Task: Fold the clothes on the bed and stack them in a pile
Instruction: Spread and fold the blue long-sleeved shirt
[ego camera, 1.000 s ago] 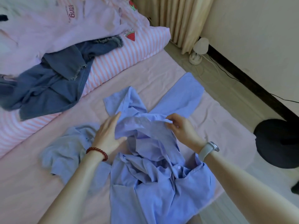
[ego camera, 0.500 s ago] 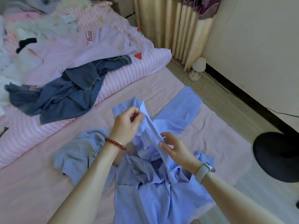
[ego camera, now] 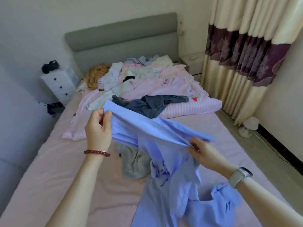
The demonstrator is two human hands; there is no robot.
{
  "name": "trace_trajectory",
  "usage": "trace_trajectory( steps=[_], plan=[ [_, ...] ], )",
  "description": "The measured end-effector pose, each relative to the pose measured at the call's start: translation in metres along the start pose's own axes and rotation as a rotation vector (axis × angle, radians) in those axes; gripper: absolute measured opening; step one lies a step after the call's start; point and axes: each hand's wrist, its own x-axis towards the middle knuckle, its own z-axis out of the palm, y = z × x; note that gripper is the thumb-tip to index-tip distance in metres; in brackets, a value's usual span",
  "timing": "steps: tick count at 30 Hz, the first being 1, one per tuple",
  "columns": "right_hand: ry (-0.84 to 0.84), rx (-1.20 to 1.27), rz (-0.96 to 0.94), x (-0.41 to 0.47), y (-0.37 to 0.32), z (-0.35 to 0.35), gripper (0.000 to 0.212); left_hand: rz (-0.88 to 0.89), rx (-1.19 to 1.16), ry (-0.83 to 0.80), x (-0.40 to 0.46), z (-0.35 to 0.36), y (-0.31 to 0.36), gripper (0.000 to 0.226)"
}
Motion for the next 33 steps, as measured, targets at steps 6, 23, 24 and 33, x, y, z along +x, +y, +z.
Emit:
trace_trajectory(
  steps=[6, 23, 24, 33],
  plan=[
    [0.227, 0.013, -0.163, -0.080, -0.093, -0.006, 0.008, 0.019, 0.088, 0.276, -0.082, -0.149, 0.061, 0.010],
    [-0.106, 0.070, -0.405, -0.206, -0.332, 0.059, 0.017, -0.123, 0.075, 0.541, -0.207, -0.465, 0.055, 0.011],
    [-0.169, 0.257, -0.371, -0.213, -0.337, 0.067, 0.005, -0.169, 0.014, 0.525, -0.213, -0.476, 0.044, 0.013],
    [-0.243, 0.776, -0.134, -0.233, -0.331, 0.122, 0.017, -0.269, 0.077, -0.110, -0.236, -0.512, -0.013, 0.019]
  ],
)
